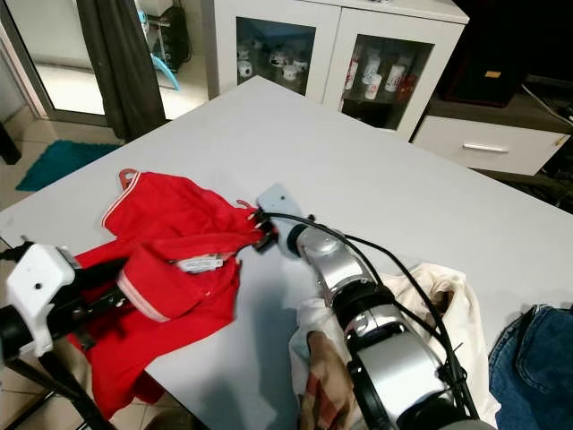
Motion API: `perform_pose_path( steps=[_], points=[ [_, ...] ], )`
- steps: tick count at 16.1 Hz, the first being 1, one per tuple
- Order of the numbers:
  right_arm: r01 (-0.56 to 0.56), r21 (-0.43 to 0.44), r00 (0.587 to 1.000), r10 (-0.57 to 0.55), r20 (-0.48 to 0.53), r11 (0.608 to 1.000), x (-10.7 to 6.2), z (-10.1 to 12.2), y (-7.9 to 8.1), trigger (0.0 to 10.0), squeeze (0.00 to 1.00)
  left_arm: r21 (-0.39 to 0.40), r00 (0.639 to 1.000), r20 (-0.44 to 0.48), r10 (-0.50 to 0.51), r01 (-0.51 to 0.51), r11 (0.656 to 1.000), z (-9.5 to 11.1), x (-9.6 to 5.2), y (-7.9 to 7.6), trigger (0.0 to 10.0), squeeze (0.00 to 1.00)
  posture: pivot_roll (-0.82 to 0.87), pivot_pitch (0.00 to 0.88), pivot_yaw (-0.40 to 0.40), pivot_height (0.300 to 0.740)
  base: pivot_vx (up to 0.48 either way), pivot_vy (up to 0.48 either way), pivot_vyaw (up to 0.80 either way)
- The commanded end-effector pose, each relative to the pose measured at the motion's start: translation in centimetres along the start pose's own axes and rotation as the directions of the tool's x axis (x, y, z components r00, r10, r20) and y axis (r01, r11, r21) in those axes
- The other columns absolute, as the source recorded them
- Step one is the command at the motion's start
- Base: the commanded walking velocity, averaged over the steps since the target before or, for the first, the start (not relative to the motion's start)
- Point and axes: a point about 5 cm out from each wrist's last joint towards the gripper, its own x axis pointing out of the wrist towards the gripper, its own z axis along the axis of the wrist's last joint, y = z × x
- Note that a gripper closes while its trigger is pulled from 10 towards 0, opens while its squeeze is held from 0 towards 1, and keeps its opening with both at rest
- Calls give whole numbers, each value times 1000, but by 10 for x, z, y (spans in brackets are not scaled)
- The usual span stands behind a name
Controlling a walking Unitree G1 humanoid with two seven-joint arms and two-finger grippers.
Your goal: Hang hanger
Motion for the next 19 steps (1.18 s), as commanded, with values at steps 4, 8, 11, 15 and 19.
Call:
perform_pose_path(
  steps=[4, 8, 11, 15, 19],
  points=[
    [92, 24, 996, -92, 22, 996, -6, 5, -22, 10000, 0, 15, 999, -1, 38, -38, 999, 1, 2, 6, 10000, 0, 180, 30, -98, 740, 0, 0, 0],
    [-55, 63, 988, 45, 151, 997, -6, 36, -17, 10000, 0, -6, 1000, 24, 18, -18, 1000, -2, 17, 0, 10000, 0, 168, 33, -99, 740, 0, 0, 0],
    [-158, 98, 962, 130, 241, 983, -14, 57, -18, 10000, 0, -35, 998, 56, 28, -26, 999, -4, 31, 0, 10000, 0, 150, 49, -66, 740, 0, 0, 0],
    [-207, 147, 926, 145, 348, 967, -29, 74, -23, 10000, 0, -37, 998, 51, 20, -18, 999, -7, 39, 4, 10000, 0, 146, 61, -24, 740, 0, 0, 0],
    [-500, 124, 800, 401, 447, 857, -49, 86, 13, 10000, 0, -33, 998, 53, 22, -20, 999, -8, 42, 6, 10000, 0, 144, 60, -23, 740, 0, 0, 0]
  ],
)
